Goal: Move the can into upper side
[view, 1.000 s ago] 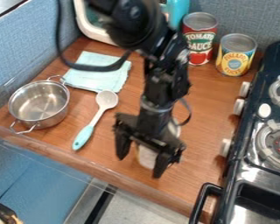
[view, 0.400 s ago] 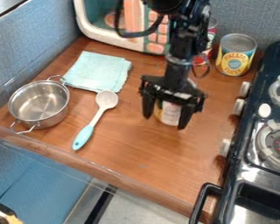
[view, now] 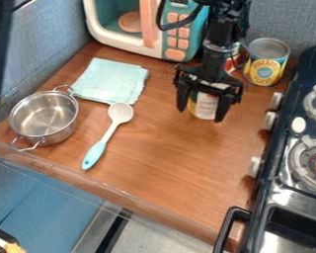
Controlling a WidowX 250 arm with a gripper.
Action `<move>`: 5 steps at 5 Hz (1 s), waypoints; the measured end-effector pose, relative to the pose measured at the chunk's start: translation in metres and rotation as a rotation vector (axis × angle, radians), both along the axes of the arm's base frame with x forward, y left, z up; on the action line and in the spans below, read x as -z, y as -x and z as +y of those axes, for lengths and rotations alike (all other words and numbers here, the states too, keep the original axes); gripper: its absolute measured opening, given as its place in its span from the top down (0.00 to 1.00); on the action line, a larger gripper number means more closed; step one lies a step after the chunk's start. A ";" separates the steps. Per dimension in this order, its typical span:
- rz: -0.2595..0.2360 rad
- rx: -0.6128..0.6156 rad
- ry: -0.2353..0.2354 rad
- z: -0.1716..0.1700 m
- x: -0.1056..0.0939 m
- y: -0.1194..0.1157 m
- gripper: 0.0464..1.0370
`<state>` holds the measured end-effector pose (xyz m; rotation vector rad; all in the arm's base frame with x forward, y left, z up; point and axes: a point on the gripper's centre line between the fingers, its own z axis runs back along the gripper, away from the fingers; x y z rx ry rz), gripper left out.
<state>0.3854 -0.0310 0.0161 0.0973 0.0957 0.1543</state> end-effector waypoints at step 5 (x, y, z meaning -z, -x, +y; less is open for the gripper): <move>-0.161 0.044 0.016 0.031 -0.034 0.069 0.04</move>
